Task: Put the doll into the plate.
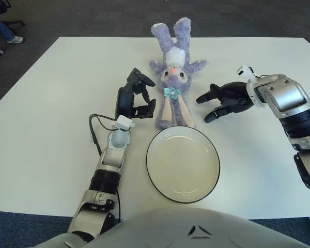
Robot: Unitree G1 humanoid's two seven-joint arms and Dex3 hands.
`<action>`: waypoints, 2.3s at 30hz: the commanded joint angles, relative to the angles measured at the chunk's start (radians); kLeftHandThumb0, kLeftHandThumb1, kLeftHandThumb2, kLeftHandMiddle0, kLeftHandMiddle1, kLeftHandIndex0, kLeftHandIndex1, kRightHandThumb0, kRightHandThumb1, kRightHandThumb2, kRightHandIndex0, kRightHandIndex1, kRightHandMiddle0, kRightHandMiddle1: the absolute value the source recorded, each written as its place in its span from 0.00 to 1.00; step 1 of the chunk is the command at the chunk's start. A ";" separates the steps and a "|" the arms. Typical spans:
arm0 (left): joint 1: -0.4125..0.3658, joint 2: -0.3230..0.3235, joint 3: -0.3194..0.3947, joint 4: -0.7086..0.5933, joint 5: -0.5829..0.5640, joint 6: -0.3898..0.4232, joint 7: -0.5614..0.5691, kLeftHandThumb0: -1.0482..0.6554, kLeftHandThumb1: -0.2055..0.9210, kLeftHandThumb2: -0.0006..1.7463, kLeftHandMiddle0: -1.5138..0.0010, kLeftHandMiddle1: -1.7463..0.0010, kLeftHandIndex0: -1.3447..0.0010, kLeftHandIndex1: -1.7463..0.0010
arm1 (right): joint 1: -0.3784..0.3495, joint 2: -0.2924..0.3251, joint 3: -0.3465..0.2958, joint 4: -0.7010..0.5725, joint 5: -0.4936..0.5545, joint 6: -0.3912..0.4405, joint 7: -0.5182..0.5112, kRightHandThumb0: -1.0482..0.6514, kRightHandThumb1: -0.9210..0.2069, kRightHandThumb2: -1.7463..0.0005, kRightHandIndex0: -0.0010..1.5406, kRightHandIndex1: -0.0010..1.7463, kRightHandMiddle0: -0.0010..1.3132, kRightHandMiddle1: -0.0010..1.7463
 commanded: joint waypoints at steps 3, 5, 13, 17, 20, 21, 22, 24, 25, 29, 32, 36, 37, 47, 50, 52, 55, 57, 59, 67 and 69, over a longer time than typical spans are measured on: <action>0.101 -0.004 -0.003 0.061 0.003 -0.009 0.013 0.36 0.62 0.63 0.25 0.00 0.65 0.00 | -0.042 0.019 0.019 0.059 0.011 0.001 0.026 0.05 0.00 0.33 0.24 0.39 0.00 0.36; 0.101 -0.004 -0.003 0.062 0.003 -0.012 0.014 0.36 0.62 0.63 0.25 0.00 0.65 0.00 | -0.049 0.025 0.028 0.073 0.006 -0.013 0.032 0.06 0.00 0.33 0.25 0.39 0.00 0.36; 0.096 -0.005 -0.004 0.072 0.012 -0.019 0.024 0.36 0.62 0.63 0.24 0.00 0.64 0.00 | -0.074 0.042 0.061 0.119 -0.005 -0.019 0.048 0.05 0.00 0.34 0.23 0.38 0.00 0.39; 0.096 -0.004 -0.005 0.071 0.015 -0.019 0.027 0.36 0.62 0.63 0.24 0.00 0.65 0.00 | -0.095 0.071 0.075 0.166 -0.009 -0.009 0.051 0.05 0.00 0.37 0.19 0.36 0.00 0.38; 0.096 -0.003 -0.005 0.069 0.017 -0.017 0.029 0.36 0.62 0.63 0.25 0.00 0.65 0.00 | -0.117 0.084 0.104 0.199 -0.023 -0.020 0.063 0.04 0.00 0.38 0.18 0.35 0.00 0.39; 0.095 -0.004 -0.006 0.070 0.019 -0.016 0.030 0.37 0.62 0.63 0.25 0.00 0.65 0.00 | -0.122 0.086 0.110 0.209 -0.027 -0.025 0.066 0.04 0.00 0.39 0.19 0.35 0.00 0.40; 0.095 -0.004 -0.006 0.069 0.020 -0.015 0.031 0.37 0.62 0.63 0.25 0.00 0.65 0.00 | -0.128 0.099 0.114 0.228 -0.034 -0.031 0.061 0.04 0.00 0.40 0.19 0.35 0.00 0.41; 0.095 -0.004 -0.006 0.068 0.023 -0.013 0.034 0.37 0.62 0.63 0.25 0.00 0.65 0.00 | -0.134 0.119 0.112 0.255 -0.040 -0.031 0.049 0.04 0.00 0.41 0.21 0.36 0.00 0.45; 0.095 -0.004 -0.006 0.068 0.024 -0.013 0.035 0.37 0.62 0.63 0.25 0.00 0.65 0.00 | -0.136 0.127 0.108 0.264 -0.040 -0.028 0.044 0.04 0.00 0.42 0.22 0.37 0.00 0.47; 0.095 -0.005 -0.007 0.066 0.026 -0.012 0.037 0.37 0.62 0.63 0.25 0.00 0.65 0.00 | -0.143 0.149 0.076 0.298 -0.026 0.007 0.028 0.03 0.00 0.44 0.23 0.38 0.00 0.50; 0.094 -0.006 -0.008 0.066 0.028 -0.011 0.039 0.37 0.62 0.63 0.24 0.00 0.65 0.00 | -0.144 0.159 0.061 0.313 -0.021 0.008 0.026 0.03 0.00 0.45 0.24 0.39 0.00 0.51; 0.094 -0.007 -0.008 0.065 0.032 -0.011 0.041 0.37 0.62 0.62 0.24 0.00 0.65 0.00 | -0.147 0.172 0.055 0.345 -0.016 -0.023 0.051 0.04 0.00 0.44 0.25 0.40 0.00 0.49; 0.093 -0.008 -0.009 0.064 0.033 -0.011 0.042 0.37 0.62 0.62 0.24 0.00 0.65 0.00 | -0.148 0.173 0.056 0.351 -0.018 -0.033 0.058 0.04 0.00 0.43 0.25 0.40 0.00 0.48; 0.093 -0.012 -0.008 0.065 0.034 -0.025 0.055 0.37 0.63 0.62 0.25 0.00 0.65 0.00 | -0.156 0.203 0.062 0.378 -0.051 -0.046 0.027 0.05 0.00 0.40 0.27 0.40 0.00 0.48; 0.092 -0.013 -0.008 0.068 0.030 -0.031 0.057 0.37 0.63 0.62 0.25 0.00 0.65 0.00 | -0.157 0.217 0.059 0.384 -0.060 -0.038 0.000 0.05 0.00 0.41 0.28 0.41 0.00 0.50; 0.091 -0.014 -0.008 0.070 0.026 -0.038 0.057 0.37 0.63 0.62 0.25 0.00 0.65 0.00 | -0.156 0.228 0.052 0.389 -0.067 -0.028 -0.023 0.05 0.00 0.42 0.28 0.41 0.00 0.51; 0.090 -0.015 -0.007 0.074 0.020 -0.049 0.056 0.37 0.63 0.62 0.25 0.00 0.65 0.00 | -0.155 0.242 0.040 0.395 -0.074 -0.017 -0.052 0.05 0.00 0.42 0.27 0.41 0.00 0.53; 0.088 -0.016 -0.006 0.079 0.012 -0.061 0.054 0.37 0.62 0.62 0.25 0.00 0.65 0.00 | -0.156 0.253 0.028 0.404 -0.076 -0.008 -0.076 0.05 0.00 0.43 0.28 0.44 0.00 0.54; 0.086 -0.017 -0.006 0.084 0.002 -0.073 0.051 0.36 0.62 0.63 0.25 0.00 0.65 0.00 | -0.165 0.270 0.026 0.429 -0.086 -0.006 -0.098 0.05 0.00 0.43 0.32 0.57 0.00 0.57; 0.077 -0.024 0.005 0.096 0.013 -0.106 0.074 0.36 0.60 0.64 0.24 0.00 0.64 0.00 | -0.197 0.300 0.008 0.467 -0.073 0.052 -0.114 0.05 0.00 0.48 0.65 0.97 0.00 0.62; 0.076 -0.025 0.008 0.100 0.021 -0.113 0.084 0.36 0.60 0.64 0.24 0.00 0.64 0.00 | -0.207 0.302 0.020 0.465 -0.062 0.064 -0.087 0.06 0.00 0.50 0.71 0.98 0.00 0.64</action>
